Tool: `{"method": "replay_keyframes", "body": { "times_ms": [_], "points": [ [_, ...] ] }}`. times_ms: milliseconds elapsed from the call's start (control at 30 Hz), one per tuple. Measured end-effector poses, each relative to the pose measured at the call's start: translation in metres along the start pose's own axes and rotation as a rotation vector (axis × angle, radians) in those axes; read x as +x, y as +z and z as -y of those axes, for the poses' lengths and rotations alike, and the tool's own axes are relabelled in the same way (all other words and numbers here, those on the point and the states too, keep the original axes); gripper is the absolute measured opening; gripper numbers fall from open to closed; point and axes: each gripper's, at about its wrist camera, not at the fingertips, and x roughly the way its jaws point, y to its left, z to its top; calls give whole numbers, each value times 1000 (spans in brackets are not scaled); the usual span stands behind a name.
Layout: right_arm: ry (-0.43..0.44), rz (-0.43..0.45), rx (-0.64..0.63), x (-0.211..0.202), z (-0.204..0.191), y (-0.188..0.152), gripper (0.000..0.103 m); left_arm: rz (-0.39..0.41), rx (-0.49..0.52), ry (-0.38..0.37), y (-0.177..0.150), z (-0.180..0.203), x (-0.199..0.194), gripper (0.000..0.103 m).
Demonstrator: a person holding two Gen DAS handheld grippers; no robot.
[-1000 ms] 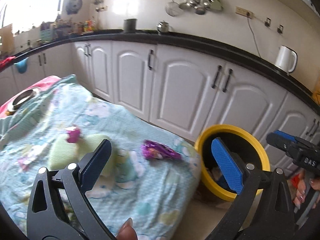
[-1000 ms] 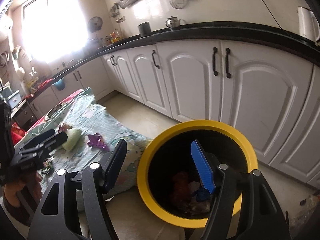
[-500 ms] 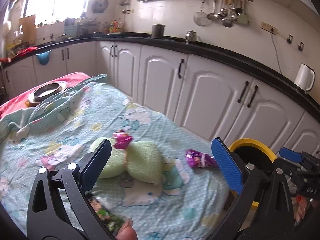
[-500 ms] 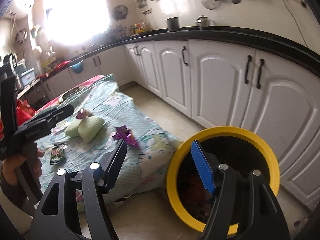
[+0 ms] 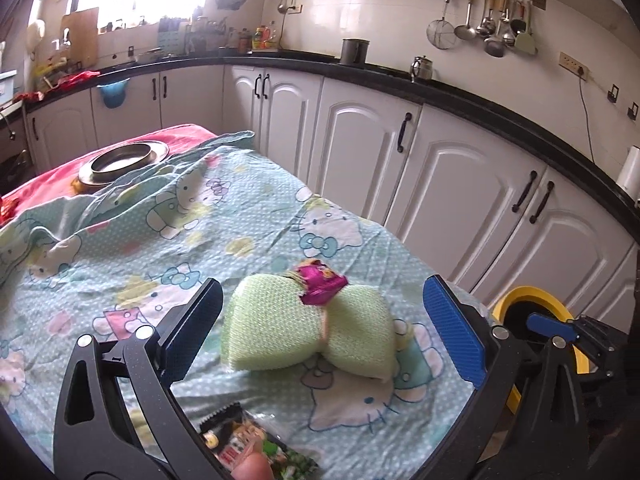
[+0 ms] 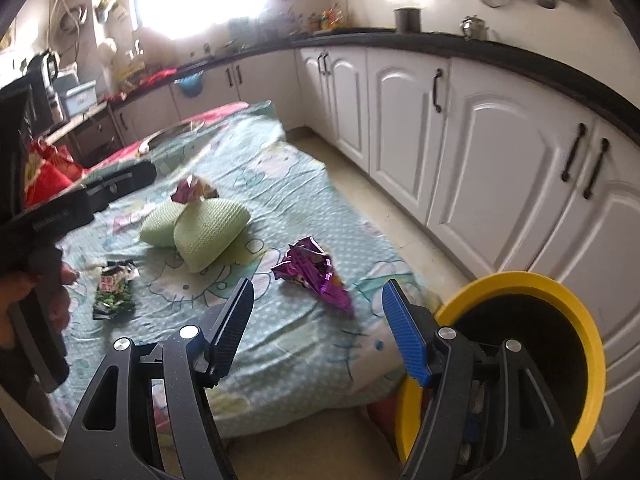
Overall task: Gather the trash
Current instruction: 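Grasp the pink wrapper on the green sponge with the left gripper while the right gripper grasps the purple wrapper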
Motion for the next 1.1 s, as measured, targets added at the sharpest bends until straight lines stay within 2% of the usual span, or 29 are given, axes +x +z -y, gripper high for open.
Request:
{"method": "replay_keyframes", "body": {
  "times_ms": [233,367,433,467,533,700,867,967,1100],
  "points": [
    [3,-54,-14,41,-5,11,64,-55,4,1,7,-3,26,91],
    [1,-82,-11,60,-5,14,64,-87,20,0,9,2,41,82],
    [9,-93,-2,66,-5,13,61,-106,22,-2,9,3,48,78],
    [14,-101,6,68,-4,12,54,-110,21,-2,9,3,50,75],
    [24,-111,14,72,-3,9,51,-119,19,-2,9,3,55,70],
    [49,-99,9,66,-7,4,33,-141,3,-6,8,-1,63,56],
    [74,-95,14,58,-11,-3,31,-159,-5,-15,4,-2,65,34],
    [85,-94,16,52,-14,-7,31,-161,-9,-17,1,-5,64,27],
    [96,-93,17,46,-18,-12,31,-155,-22,-31,-1,-8,60,27]
  ]
}}
